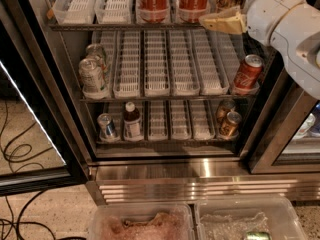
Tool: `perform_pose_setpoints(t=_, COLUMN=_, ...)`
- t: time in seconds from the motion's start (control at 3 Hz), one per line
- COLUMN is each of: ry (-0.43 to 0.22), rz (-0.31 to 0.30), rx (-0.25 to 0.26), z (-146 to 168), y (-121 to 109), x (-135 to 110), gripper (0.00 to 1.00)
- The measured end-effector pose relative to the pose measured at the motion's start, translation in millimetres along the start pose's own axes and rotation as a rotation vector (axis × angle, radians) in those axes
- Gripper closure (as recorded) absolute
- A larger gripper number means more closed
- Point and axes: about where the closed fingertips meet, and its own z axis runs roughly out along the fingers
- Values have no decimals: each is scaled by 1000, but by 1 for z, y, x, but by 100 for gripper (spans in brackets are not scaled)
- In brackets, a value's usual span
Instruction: Pick orange can from top shelf of fridge
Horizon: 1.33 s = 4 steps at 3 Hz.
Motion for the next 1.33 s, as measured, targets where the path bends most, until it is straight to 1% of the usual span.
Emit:
perform_pose_setpoints(t=0.33, ry=0, rz=0, rx=0, z=0, y=0, x=0, gripper=0)
perform_pose_setpoints(t=0.67, ry=0, rz=0, rx=0, z=0, y=0, x=0, gripper=10)
perform_pose_setpoints(t=1.0, ry=0, rz=0, rx=0, z=0, y=0, x=0, gripper=25)
perform_pose_setpoints(t=1.33, ry=0, rz=0, rx=0, z=0, y=0, x=0, gripper=21)
